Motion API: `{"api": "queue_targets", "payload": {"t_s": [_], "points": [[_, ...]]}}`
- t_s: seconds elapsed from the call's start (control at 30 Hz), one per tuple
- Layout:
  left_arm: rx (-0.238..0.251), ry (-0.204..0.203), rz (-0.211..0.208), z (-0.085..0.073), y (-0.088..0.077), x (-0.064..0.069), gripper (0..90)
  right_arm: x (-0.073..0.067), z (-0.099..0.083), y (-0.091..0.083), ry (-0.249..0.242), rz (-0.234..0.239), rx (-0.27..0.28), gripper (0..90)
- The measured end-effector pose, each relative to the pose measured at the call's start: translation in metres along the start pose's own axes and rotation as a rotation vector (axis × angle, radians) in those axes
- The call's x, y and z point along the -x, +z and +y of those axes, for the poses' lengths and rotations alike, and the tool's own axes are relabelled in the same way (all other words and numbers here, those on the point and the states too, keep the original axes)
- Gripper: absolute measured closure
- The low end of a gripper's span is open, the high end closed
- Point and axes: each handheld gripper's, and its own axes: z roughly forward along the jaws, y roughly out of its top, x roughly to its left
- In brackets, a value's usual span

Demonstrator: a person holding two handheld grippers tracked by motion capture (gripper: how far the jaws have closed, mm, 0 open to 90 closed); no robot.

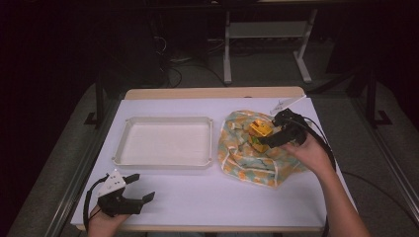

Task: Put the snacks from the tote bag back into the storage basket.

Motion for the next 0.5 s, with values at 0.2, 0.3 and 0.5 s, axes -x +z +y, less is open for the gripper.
{"api": "queue_targets", "payload": {"t_s": [0.2,0.3,0.5], "points": [[-0.002,0.004,-0.003,0.001,0.0,0.0,13.8,0.006,0.01,0.011,-0.006,-0.003,-0.051,14.8],[0.003,-0.002,-0.004,0.0,0.0,0.0,13.8,0.01,0.012,0.017,0.003,0.003,-0.057,15.1],[0.005,-0.003,-0.002,0.0,0.0,0.0,13.8,0.015,0.012,0.027,0.027,0.005,-0.086,15.8]]}}
